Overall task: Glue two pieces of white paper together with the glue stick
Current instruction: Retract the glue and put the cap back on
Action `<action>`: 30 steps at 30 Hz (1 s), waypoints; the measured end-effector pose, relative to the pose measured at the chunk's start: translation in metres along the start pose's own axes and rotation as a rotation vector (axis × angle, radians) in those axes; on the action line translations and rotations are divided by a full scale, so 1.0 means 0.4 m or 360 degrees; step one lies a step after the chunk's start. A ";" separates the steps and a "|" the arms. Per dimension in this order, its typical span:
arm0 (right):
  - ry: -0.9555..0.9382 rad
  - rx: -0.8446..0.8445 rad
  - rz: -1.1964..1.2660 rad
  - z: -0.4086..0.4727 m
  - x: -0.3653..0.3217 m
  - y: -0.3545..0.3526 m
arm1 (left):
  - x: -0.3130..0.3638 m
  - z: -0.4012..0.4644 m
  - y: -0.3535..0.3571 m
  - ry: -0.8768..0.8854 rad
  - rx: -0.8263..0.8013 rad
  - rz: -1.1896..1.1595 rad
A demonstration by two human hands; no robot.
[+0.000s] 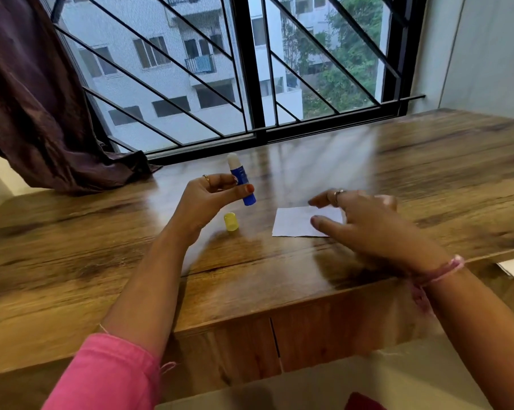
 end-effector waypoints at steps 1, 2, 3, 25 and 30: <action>-0.0041 -0.0029 0.0029 0.018 -0.010 -0.010 | 0.002 0.000 0.002 0.0010 -0.0015 -0.0001; -0.0085 -0.0062 0.0077 0.039 -0.020 -0.019 | 0.004 0.000 0.003 0.0021 -0.0029 -0.0003; -0.0136 -0.0098 0.0128 0.062 -0.031 -0.026 | 0.005 0.001 0.004 0.0034 -0.0039 -0.0010; -0.0331 -0.0743 0.1486 0.224 -0.072 0.112 | 0.034 -0.032 0.046 0.0201 -0.0449 -0.0225; -0.0369 -0.0728 0.1445 0.209 -0.077 0.108 | 0.025 -0.036 0.055 0.0156 -0.0624 -0.0329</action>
Point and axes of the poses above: each hand's wrist, its own z-axis towards the middle knuckle, its own y-axis out of the palm, x = y × z, the point moved 5 cm from there along z, towards the middle knuckle, and after that the axes turned 1 degree about -y, right-handed, at the moved point
